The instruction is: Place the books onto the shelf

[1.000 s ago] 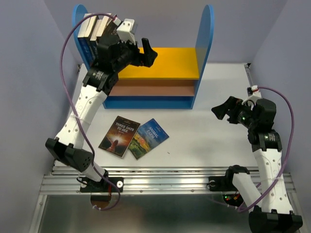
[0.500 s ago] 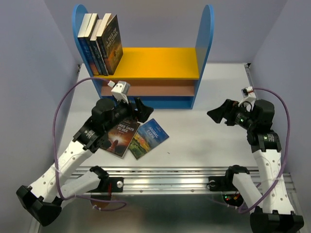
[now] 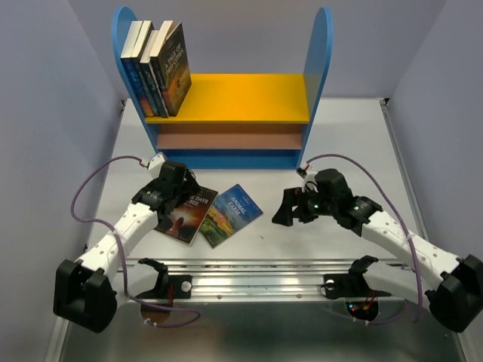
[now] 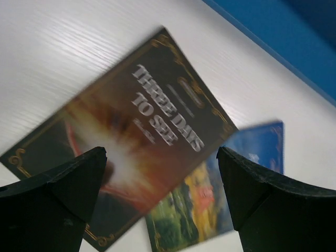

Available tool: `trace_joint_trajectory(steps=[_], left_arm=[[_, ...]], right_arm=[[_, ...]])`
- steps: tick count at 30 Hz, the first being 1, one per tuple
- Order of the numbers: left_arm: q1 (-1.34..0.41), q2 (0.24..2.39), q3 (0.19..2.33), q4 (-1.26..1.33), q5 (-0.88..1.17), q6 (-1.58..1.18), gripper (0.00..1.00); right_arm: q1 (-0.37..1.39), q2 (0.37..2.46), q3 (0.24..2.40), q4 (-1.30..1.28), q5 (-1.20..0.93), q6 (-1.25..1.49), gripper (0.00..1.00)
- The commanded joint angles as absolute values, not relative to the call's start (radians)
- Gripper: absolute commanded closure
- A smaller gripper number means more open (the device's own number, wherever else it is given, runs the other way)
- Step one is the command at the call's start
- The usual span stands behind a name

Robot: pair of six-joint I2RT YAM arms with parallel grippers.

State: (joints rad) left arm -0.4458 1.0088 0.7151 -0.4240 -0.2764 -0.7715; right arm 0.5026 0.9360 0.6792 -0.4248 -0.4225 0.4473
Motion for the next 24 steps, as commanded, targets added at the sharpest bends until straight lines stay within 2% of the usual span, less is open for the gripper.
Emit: trace_joint_trajectory(steps=[1, 3, 8, 11, 17, 24], left_arm=[[-0.3, 1.096, 0.689, -0.381, -0.391, -0.83, 0.01], [-0.182, 1.141, 0.666, -0.31, -0.306, -0.796, 0.01], [-0.02, 1.235, 0.623, -0.151, -0.149, -0.758, 0.01], [0.035, 1.275, 0.601, -0.12, -0.097, -0.75, 0.01], [0.051, 1.276, 0.572, -0.092, -0.08, -0.727, 0.01], [0.051, 1.321, 0.525, -0.066, -0.032, -0.719, 0.03]], right_arm=[[0.711, 1.053, 0.684, -0.139, -0.239, 0.551, 0.0], [0.811, 1.144, 0.693, -0.024, -0.169, 0.58, 0.0], [0.946, 1.384, 0.802, 0.127, -0.086, 0.615, 0.0], [0.965, 1.559, 0.905, 0.201, -0.103, 0.719, 0.0], [0.994, 1.777, 1.057, 0.229, -0.014, 0.799, 0.0], [1.003, 1.879, 1.127, 0.219, 0.095, 0.937, 0.0]])
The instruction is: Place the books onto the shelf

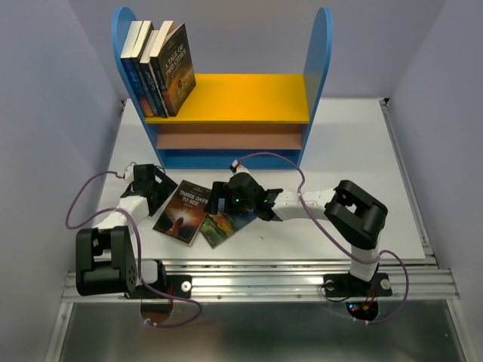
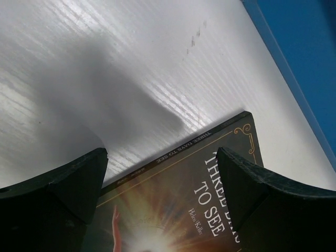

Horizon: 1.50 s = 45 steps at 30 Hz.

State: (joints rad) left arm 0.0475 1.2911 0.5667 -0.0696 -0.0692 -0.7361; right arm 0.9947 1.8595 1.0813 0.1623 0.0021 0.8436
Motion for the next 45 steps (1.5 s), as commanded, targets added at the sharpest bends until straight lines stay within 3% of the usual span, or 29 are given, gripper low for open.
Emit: trace_joint_trajectory(steps=[1, 9, 13, 16, 18, 22, 24, 33, 41, 45], left_arm=[[0.051, 1.327, 0.517, -0.063, -0.032, -0.719, 0.03], [0.051, 1.384, 0.494, -0.025, -0.002, -0.703, 0.03], [0.051, 1.428, 0.506, -0.018, 0.048, -0.68, 0.1], [0.051, 1.436, 0.512, -0.028, 0.054, -0.669, 0.22], [0.051, 1.437, 0.514, -0.038, 0.057, -0.666, 0.42], [0.046, 1.422, 0.502, -0.032, 0.072, -0.67, 0.57], [0.04, 1.424, 0.503, -0.034, 0.068, -0.669, 0.71], [0.014, 1.425, 0.512, -0.034, 0.077, -0.667, 0.72], [0.008, 1.424, 0.512, -0.034, 0.077, -0.666, 0.76], [0.006, 1.425, 0.515, -0.034, 0.083, -0.664, 0.76]], right_arm=[[1.014, 1.893, 1.141, 0.221, 0.107, 0.937, 0.0], [1.014, 1.982, 1.219, 0.189, 0.114, 0.976, 0.0], [1.014, 2.013, 1.252, 0.19, 0.107, 0.995, 0.0], [1.014, 2.042, 1.267, 0.209, 0.104, 1.022, 0.0], [1.014, 2.062, 1.307, 0.207, 0.088, 1.032, 0.0], [1.014, 2.097, 1.347, 0.261, 0.052, 1.035, 0.0], [1.014, 2.103, 1.35, 0.316, 0.028, 1.025, 0.0], [1.014, 2.071, 1.333, 0.59, -0.109, 0.971, 0.0], [1.014, 2.085, 1.318, 0.683, -0.163, 0.997, 0.1], [1.014, 2.103, 1.353, 0.605, -0.149, 0.994, 0.1]])
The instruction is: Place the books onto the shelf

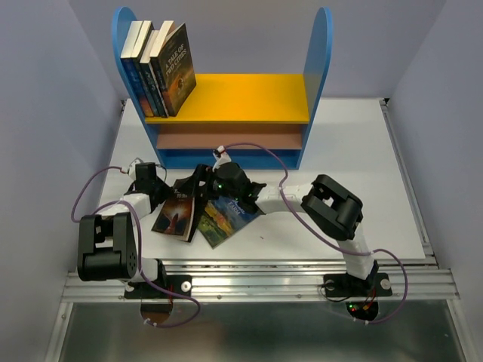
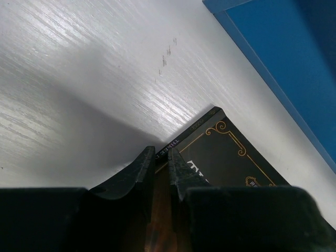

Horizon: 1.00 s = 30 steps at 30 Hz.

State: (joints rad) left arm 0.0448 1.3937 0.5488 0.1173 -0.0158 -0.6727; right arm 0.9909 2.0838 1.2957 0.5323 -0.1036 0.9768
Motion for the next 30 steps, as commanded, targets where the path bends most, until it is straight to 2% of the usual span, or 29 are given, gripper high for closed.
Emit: trace_joint_trajectory(steps=[1, 6, 11, 12, 16, 17, 20, 26, 30], left_arm=[[0.006, 1.425, 0.515, -0.032, 0.084, -0.664, 0.76], [0.006, 1.422, 0.512, -0.031, 0.086, -0.664, 0.76], [0.006, 1.42, 0.512, -0.029, 0.089, -0.664, 0.76], [0.006, 1.422, 0.512, -0.029, 0.089, -0.664, 0.76], [0.006, 1.424, 0.514, -0.031, 0.089, -0.664, 0.76], [0.006, 1.424, 0.514, -0.031, 0.09, -0.664, 0.76], [0.006, 1.427, 0.515, -0.031, 0.094, -0.664, 0.77], [0.006, 1.392, 0.52, -0.008, 0.193, -0.664, 0.75], [0.006, 1.278, 0.54, -0.011, 0.281, -0.68, 0.66]], right_arm=[[1.014, 2.112, 1.359, 0.597, -0.15, 1.002, 0.1], [1.014, 2.183, 1.445, 0.424, -0.121, 1.005, 0.14], [1.014, 2.201, 1.508, 0.206, -0.031, 0.992, 0.26], [1.014, 2.2, 1.503, 0.196, -0.014, 0.997, 0.36], [1.014, 2.18, 1.485, 0.178, -0.005, 1.009, 0.58], [1.014, 2.177, 1.483, 0.179, -0.005, 1.006, 0.72], [1.023, 2.165, 1.473, 0.181, -0.005, 0.997, 0.99], [1.023, 2.102, 1.416, 0.267, -0.018, 0.917, 0.99], [1.023, 2.01, 1.338, 0.339, -0.02, 0.799, 0.99]])
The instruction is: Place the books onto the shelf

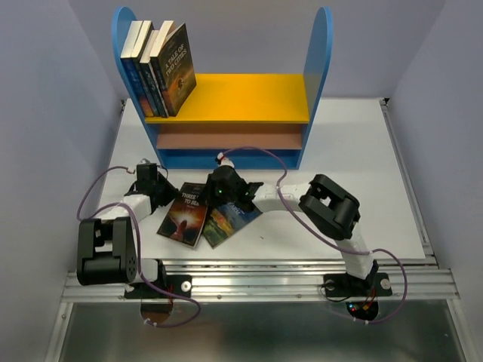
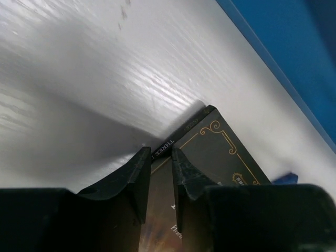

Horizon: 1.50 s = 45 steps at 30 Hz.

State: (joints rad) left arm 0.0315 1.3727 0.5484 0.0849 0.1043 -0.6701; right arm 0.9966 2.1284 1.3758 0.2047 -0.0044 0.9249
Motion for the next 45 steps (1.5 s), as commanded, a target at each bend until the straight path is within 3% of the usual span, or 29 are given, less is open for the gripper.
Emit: trace_joint_trajectory(steps=[1, 4, 9, 11, 13, 16, 20, 26, 31, 35, 37, 38, 40, 43, 45], left_arm=[[0.006, 1.247, 0.548, -0.018, 0.291, -0.678, 0.64], [0.006, 1.096, 0.586, -0.046, 0.379, -0.664, 0.52], [0.006, 0.827, 0.635, -0.058, 0.502, -0.658, 0.05], [0.006, 0.743, 0.656, -0.045, 0.543, -0.657, 0.01], [0.006, 0.703, 0.666, -0.014, 0.593, -0.652, 0.01], [0.006, 0.649, 0.655, 0.182, 0.868, -0.626, 0.01], [-0.041, 0.603, 0.606, 0.415, 1.012, -0.699, 0.01], [-0.147, 0.618, 0.632, 0.523, 1.064, -0.722, 0.01], [-0.328, 0.653, 0.635, 0.566, 0.996, -0.665, 0.01], [-0.373, 0.761, 0.65, 0.601, 0.985, -0.66, 0.01], [-0.383, 0.784, 0.655, 0.629, 0.999, -0.663, 0.14], [-0.387, 0.796, 0.667, 0.644, 1.017, -0.663, 0.3], [-0.39, 0.796, 0.675, 0.644, 1.025, -0.652, 0.43], [-0.391, 0.775, 0.664, 0.644, 1.017, -0.615, 0.46], [-0.394, 0.778, 0.663, 0.65, 1.028, -0.611, 0.53]], right_arm=[[1.023, 1.944, 1.319, 0.353, -0.017, 0.732, 0.99], [1.023, 1.783, 1.22, 0.377, -0.038, 0.628, 0.99], [1.023, 1.519, 1.068, 0.348, -0.098, 0.525, 0.99], [1.023, 1.432, 1.048, 0.276, -0.06, 0.488, 0.99], [1.014, 1.315, 1.019, 0.212, -0.02, 0.445, 0.99], [0.96, 1.183, 1.006, 0.117, -0.021, 0.431, 0.99], [0.927, 1.045, 1.04, 0.025, -0.067, 0.381, 0.99], [0.927, 0.937, 1.158, -0.121, -0.103, 0.324, 0.99], [0.927, 0.942, 1.216, -0.189, -0.159, 0.304, 0.99], [0.927, 0.94, 1.232, -0.192, -0.19, 0.311, 0.99], [0.927, 0.94, 1.235, -0.204, -0.187, 0.307, 0.99], [0.927, 0.942, 1.238, -0.212, -0.183, 0.301, 0.99], [0.927, 0.943, 1.246, -0.241, -0.16, 0.281, 0.99], [0.927, 0.937, 1.232, -0.242, -0.153, 0.282, 0.99], [0.927, 0.939, 1.229, -0.241, -0.17, 0.284, 0.99]])
